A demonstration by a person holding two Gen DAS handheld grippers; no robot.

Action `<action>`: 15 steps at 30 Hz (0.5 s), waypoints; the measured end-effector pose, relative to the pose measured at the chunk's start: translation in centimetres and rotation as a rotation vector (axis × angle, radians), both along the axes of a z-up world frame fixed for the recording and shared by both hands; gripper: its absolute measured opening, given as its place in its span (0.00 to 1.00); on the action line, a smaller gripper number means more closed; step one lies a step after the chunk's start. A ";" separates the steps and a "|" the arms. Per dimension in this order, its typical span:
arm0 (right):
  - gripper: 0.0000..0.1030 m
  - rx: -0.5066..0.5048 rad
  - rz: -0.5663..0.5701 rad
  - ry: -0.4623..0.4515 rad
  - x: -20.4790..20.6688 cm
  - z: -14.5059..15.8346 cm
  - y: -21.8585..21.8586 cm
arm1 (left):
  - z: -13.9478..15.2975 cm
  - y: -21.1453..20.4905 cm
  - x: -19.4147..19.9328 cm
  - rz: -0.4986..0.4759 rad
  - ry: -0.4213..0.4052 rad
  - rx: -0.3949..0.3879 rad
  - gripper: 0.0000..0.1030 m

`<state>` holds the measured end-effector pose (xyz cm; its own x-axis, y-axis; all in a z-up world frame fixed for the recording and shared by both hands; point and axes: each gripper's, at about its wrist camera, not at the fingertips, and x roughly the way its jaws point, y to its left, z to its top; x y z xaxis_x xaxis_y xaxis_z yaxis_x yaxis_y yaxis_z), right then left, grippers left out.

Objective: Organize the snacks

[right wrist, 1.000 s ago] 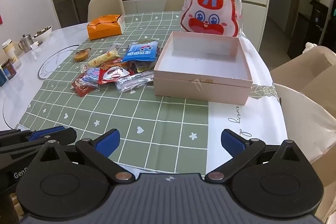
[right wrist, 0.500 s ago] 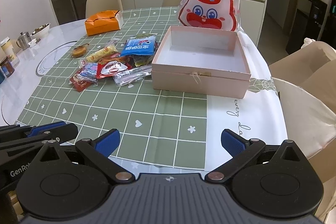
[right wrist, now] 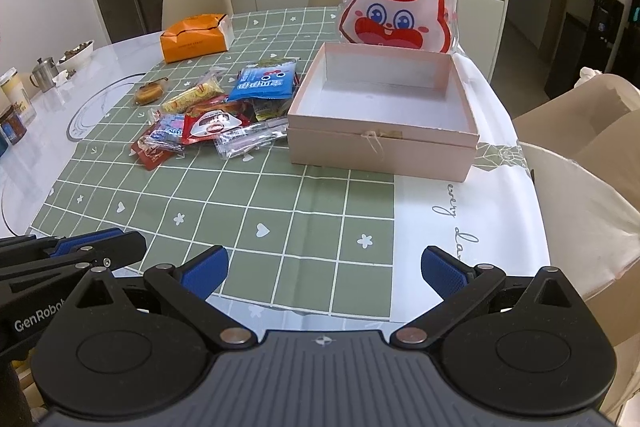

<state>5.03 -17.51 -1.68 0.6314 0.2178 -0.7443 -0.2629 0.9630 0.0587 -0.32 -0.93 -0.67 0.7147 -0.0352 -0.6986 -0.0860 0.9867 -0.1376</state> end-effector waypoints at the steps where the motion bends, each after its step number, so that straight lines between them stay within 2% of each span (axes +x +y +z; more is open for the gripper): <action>1: 1.00 0.000 -0.001 0.001 0.0 0.0 0.0 | 0.0 0.0 0.0 -0.001 0.001 0.000 0.19; 15: 1.00 -0.002 -0.009 0.014 0.3 -0.4 0.0 | -0.3 0.0 0.3 -0.006 0.013 -0.003 0.19</action>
